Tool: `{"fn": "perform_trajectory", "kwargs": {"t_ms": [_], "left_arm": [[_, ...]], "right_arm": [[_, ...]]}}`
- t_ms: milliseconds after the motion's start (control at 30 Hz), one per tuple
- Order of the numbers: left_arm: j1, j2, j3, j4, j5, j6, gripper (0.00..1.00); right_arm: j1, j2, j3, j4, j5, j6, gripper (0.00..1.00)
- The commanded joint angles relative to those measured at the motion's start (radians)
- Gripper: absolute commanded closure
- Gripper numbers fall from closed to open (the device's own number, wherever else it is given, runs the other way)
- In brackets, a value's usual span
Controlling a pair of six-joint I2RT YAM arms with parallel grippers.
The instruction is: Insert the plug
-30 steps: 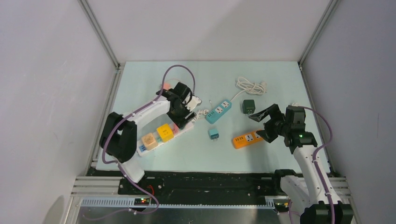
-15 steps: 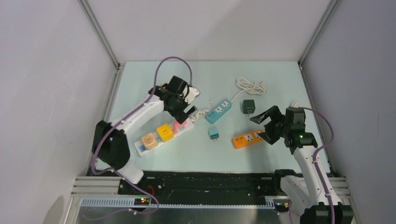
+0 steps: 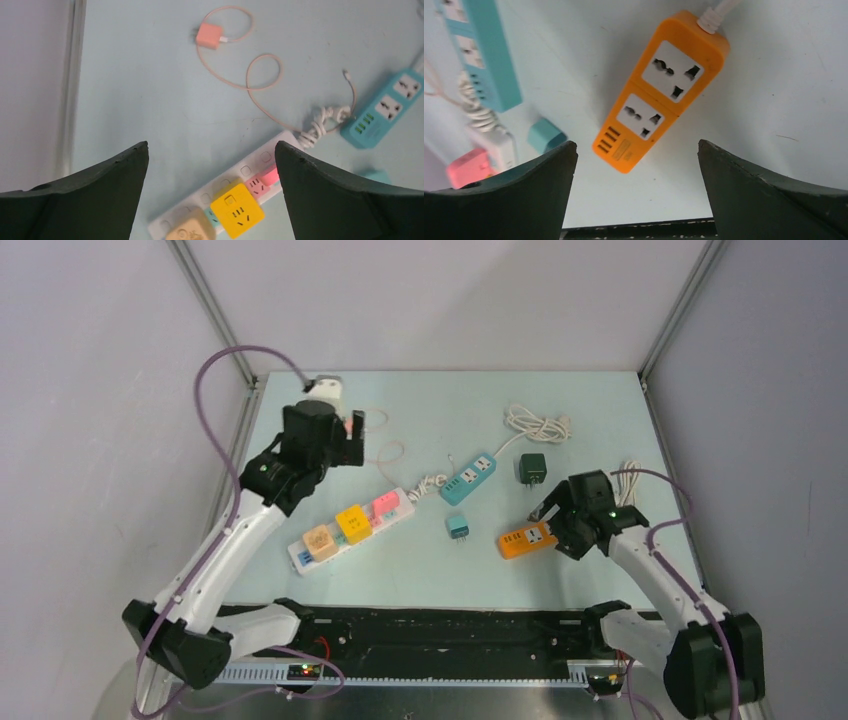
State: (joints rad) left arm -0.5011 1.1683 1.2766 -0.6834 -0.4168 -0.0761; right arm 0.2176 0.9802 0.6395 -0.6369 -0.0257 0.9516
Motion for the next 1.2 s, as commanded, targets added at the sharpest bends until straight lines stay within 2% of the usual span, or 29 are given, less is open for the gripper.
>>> {"fn": "perform_trajectory", "kwargs": {"t_ms": [0,100,267,400,467,600,667,900,967,1033,1133,1167], "left_arm": [[0.107,-0.079,-0.144,0.096,0.037,-0.349,0.0],[0.136,-0.113,-0.227,0.15,0.042,-0.388,0.0],[0.139,-0.154,-0.24,0.165,0.036,-0.352,0.0],[0.138,-0.155,-0.251,0.187,0.116,-0.358,0.0],[0.139,-0.152,-0.267,0.194,0.141,-0.376,0.0],[0.139,-0.15,-0.295,0.205,0.16,-0.391,0.0],[0.138,-0.148,-0.299,0.208,0.175,-0.387,0.0],[0.139,-0.154,-0.308,0.215,0.189,-0.379,0.0],[0.139,-0.159,-0.312,0.216,0.194,-0.378,0.0],[0.139,-0.165,-0.314,0.216,0.198,-0.373,0.0],[0.139,-0.178,-0.314,0.217,0.223,-0.353,0.0],[0.139,-0.182,-0.311,0.217,0.239,-0.342,0.0]], "right_arm": [[0.058,0.095,0.017,-0.001,0.141,0.047,0.05],[0.077,0.145,0.032,0.003,0.159,0.066,0.06],[0.124,0.224,0.049,0.01,0.226,0.102,0.12],[0.145,0.272,0.05,0.049,0.239,0.113,0.16],[0.15,0.3,0.053,0.071,0.235,0.105,0.21],[0.15,0.377,0.075,0.107,0.187,0.076,0.41],[0.156,0.411,0.085,0.129,0.156,0.063,0.45],[0.226,0.496,0.155,0.116,0.156,0.058,0.49],[0.234,0.501,0.17,0.089,0.172,0.077,0.46],[0.233,0.482,0.177,0.067,0.187,0.095,0.32],[0.235,0.401,0.19,0.057,0.19,0.088,0.05],[0.236,0.383,0.196,0.055,0.189,0.077,0.03]]}}
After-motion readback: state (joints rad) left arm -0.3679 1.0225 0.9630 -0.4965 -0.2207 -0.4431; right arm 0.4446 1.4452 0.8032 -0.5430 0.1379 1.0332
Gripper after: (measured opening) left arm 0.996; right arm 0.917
